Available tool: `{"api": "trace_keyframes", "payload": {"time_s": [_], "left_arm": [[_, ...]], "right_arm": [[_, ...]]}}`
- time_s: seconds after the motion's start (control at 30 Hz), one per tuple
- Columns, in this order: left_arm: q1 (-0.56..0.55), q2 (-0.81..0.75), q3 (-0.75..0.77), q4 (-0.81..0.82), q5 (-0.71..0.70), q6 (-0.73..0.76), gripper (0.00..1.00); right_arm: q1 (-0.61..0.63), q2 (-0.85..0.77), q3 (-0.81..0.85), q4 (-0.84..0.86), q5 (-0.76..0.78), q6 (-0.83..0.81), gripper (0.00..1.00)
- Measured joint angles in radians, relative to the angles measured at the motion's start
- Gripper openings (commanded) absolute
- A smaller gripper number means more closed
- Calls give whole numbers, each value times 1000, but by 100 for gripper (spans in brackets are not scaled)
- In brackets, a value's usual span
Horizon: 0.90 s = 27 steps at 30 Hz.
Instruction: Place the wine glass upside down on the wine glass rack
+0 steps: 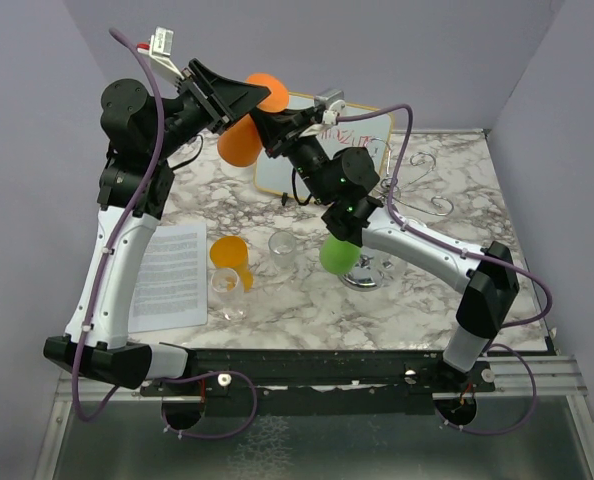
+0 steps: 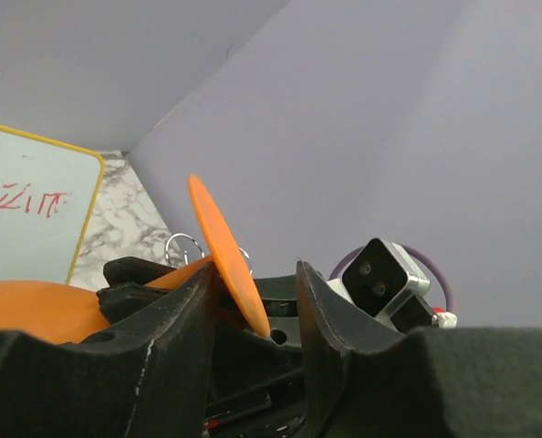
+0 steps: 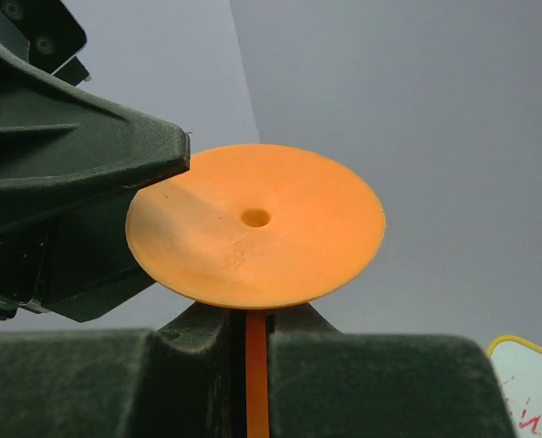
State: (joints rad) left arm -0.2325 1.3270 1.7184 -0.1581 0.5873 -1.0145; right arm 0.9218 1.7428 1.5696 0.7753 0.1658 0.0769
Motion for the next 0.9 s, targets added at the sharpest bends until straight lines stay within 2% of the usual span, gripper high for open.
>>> {"api": "trace_keyframes", "payload": {"time_s": [0.1, 0.2, 0.23, 0.4, 0.5, 0.67, 0.9], "left_arm": [[2, 2, -3, -4, -1, -4, 22], [2, 2, -2, -14, -10, 10, 1], [2, 2, 2, -24, -14, 13, 0], [1, 3, 25, -108, -40, 32, 0], [1, 5, 56, -138, -82, 75, 0], [1, 8, 117, -159, -164, 145, 0], [-1, 8, 135, -204, -270, 218, 0]], "right_arm": [[0, 0, 0, 5, -7, -8, 1], [-1, 0, 0, 19, -15, -24, 1], [-3, 0, -1, 24, -19, -35, 6], [-10, -1, -21, 45, -28, -56, 45], [-11, -7, -29, 42, -48, -34, 58], [0, -37, -54, 37, -104, 4, 65], [0, -137, -122, 30, -160, 37, 65]]}}
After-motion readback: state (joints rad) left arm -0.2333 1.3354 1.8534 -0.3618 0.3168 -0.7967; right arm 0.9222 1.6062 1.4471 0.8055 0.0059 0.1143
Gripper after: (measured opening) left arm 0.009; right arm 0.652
